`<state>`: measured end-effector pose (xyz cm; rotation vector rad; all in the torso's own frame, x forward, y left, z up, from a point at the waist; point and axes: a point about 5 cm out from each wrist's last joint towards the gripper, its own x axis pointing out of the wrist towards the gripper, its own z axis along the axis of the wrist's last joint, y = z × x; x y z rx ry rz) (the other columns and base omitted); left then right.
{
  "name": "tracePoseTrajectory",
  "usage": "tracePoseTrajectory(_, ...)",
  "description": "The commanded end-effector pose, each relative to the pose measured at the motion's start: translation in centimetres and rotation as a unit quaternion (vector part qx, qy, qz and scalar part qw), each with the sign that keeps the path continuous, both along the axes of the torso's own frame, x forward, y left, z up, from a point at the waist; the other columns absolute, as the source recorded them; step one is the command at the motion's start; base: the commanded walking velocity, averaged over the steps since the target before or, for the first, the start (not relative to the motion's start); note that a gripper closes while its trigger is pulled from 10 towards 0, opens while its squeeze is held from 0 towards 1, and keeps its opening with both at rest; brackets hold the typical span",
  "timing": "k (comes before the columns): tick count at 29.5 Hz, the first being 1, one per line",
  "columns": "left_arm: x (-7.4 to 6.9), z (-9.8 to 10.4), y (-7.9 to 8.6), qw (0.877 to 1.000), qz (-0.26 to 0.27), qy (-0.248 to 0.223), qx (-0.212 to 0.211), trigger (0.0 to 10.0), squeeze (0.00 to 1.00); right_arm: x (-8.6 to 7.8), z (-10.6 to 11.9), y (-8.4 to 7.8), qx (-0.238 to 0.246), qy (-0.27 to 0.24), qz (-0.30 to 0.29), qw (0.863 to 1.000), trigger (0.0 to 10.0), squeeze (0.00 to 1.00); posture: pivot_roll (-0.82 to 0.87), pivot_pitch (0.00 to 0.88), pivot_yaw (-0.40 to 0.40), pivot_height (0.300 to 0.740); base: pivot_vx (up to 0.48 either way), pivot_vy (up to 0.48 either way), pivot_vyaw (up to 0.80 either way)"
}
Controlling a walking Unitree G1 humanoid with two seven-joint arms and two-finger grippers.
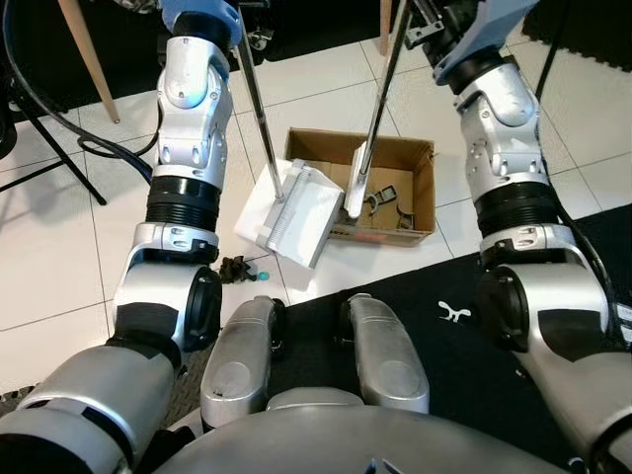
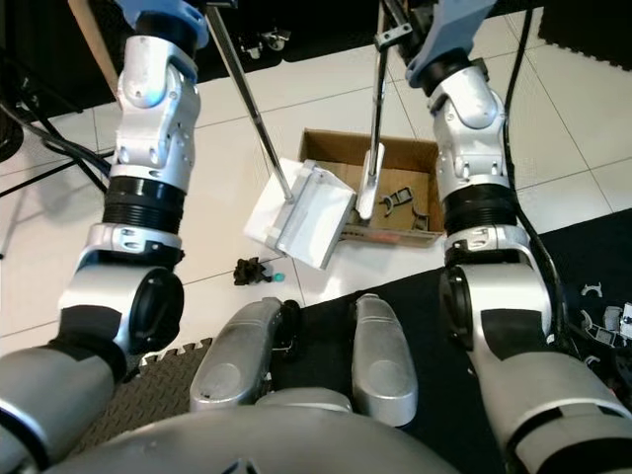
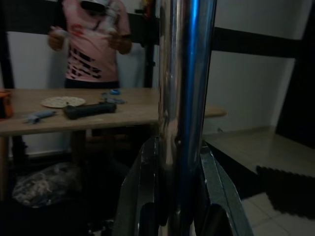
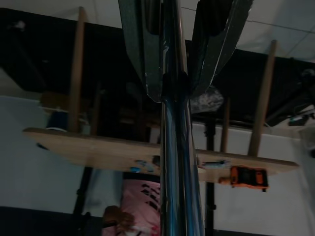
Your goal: Sweep floor
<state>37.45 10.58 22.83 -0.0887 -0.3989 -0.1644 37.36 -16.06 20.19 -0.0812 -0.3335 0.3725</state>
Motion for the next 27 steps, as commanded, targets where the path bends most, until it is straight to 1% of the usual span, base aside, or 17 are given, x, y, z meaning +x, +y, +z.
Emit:
tracePoseTrajectory(1,0.1,1.8,-1.2,0.999,-0.023,-0.037,-0.008,10.0,0.0,-0.2,0.8,-1.2,0.002,-0.019,-0.016,1.0,10.0,0.0,-0.11,0.091,0.036,0.74,0.0,0.0,0.0)
tracePoseTrajectory(4,0.4,2.2,-1.7,0.999,-0.03,-0.039,-0.007,10.0,0.0,-0.4,0.6,-1.9,0.003,-0.015,-0.026,1.0,10.0,0.0,-0.11,0.091,0.036,0.74,0.0,0.0,0.0)
tracePoseTrajectory(7,0.5,2.5,-1.8,0.999,-0.03,-0.044,-0.004,10.0,0.0,-0.5,0.4,-1.8,0.006,-0.009,-0.015,1.0,10.0,0.0,-0.12,0.092,0.043,0.74,0.0,0.0,0.0)
tracePoseTrajectory(9,0.6,2.6,-1.6,0.999,-0.028,-0.046,0.001,10.0,0.0,-0.8,0.3,-0.4,0.011,-0.005,0.031,0.999,10.0,0.0,-0.12,0.092,0.041,0.74,0.0,0.0,0.0)
tracePoseTrajectory(11,0.7,2.5,-1.5,0.999,-0.025,-0.046,0.003,10.0,0.0,-1.0,0.4,0.6,0.0,-0.01,0.063,0.998,10.0,0.0,-0.12,0.092,0.041,0.74,0.0,0.0,0.0)
tracePoseTrajectory(13,0.7,2.3,-1.3,0.999,-0.023,-0.045,0.005,10.0,0.0,-1.3,0.5,1.6,-0.028,-0.012,0.1,0.995,10.0,0.0,-0.11,0.092,0.035,0.74,0.0,0.0,0.0)
tracePoseTrajectory(14,0.7,2.3,-1.3,0.999,-0.023,-0.045,0.005,10.0,0.0,-1.3,0.5,1.6,-0.028,-0.012,0.1,0.995,10.0,0.0,-0.11,0.092,0.035,0.74,0.0,0.0,0.0)
tracePoseTrajectory(17,0.7,2.0,-0.9,0.999,-0.015,-0.043,0.007,10.0,0.0,-1.5,0.6,3.1,-0.088,-0.015,0.148,0.985,10.0,0.0,-0.09,0.091,0.025,0.74,0.0,0.0,0.0)
tracePoseTrajectory(18,0.8,1.9,-0.7,0.999,-0.012,-0.042,0.007,10.0,0.0,-1.4,0.6,3.4,-0.099,-0.012,0.155,0.983,10.0,0.0,-0.09,0.09,0.023,0.74,0.0,0.0,0.0)
tracePoseTrajectory(19,0.8,1.9,-0.7,0.999,-0.012,-0.042,0.007,10.0,0.0,-1.4,0.6,3.4,-0.099,-0.012,0.155,0.983,10.0,0.0,-0.09,0.09,0.023,0.74,0.0,0.0,0.0)
tracePoseTrajectory(20,0.8,1.9,-0.7,0.999,-0.01,-0.042,0.007,10.0,0.0,-1.0,0.7,3.4,-0.087,-0.006,0.147,0.985,10.0,0.0,-0.09,0.09,0.019,0.74,0.0,0.0,0.0)
tracePoseTrajectory(21,0.8,1.9,-0.7,0.999,-0.01,-0.042,0.007,10.0,0.0,-1.0,0.7,3.4,-0.087,-0.006,0.147,0.985,10.0,0.0,-0.09,0.09,0.019,0.74,0.0,0.0,0.0)
tracePoseTrajectory(22,0.8,1.9,-0.6,0.999,-0.008,-0.042,0.006,10.0,0.0,-0.7,0.8,3.3,-0.077,-0.001,0.142,0.987,10.0,0.0,-0.09,0.09,0.019,0.74,0.0,0.0,0.0)
tracePoseTrajectory(25,0.8,1.8,-0.6,0.999,-0.005,-0.042,0.006,10.0,0.0,0.5,1.3,2.4,0.011,0.025,0.093,0.995,10.0,0.0,-0.09,0.089,0.015,0.74,0.0,0.0,0.0)
tracePoseTrajectory(26,0.8,1.8,-0.6,0.999,-0.005,-0.042,0.006,10.0,0.0,0.7,1.3,2.0,0.033,0.033,0.079,0.996,10.0,0.0,-0.08,0.089,0.014,0.74,0.0,0.0,0.0)
tracePoseTrajectory(27,0.8,1.8,-0.6,0.999,-0.005,-0.042,0.006,10.0,0.0,0.9,1.3,1.8,0.044,0.038,0.071,0.996,10.0,0.0,-0.08,0.089,0.014,0.74,0.0,0.0,0.0)
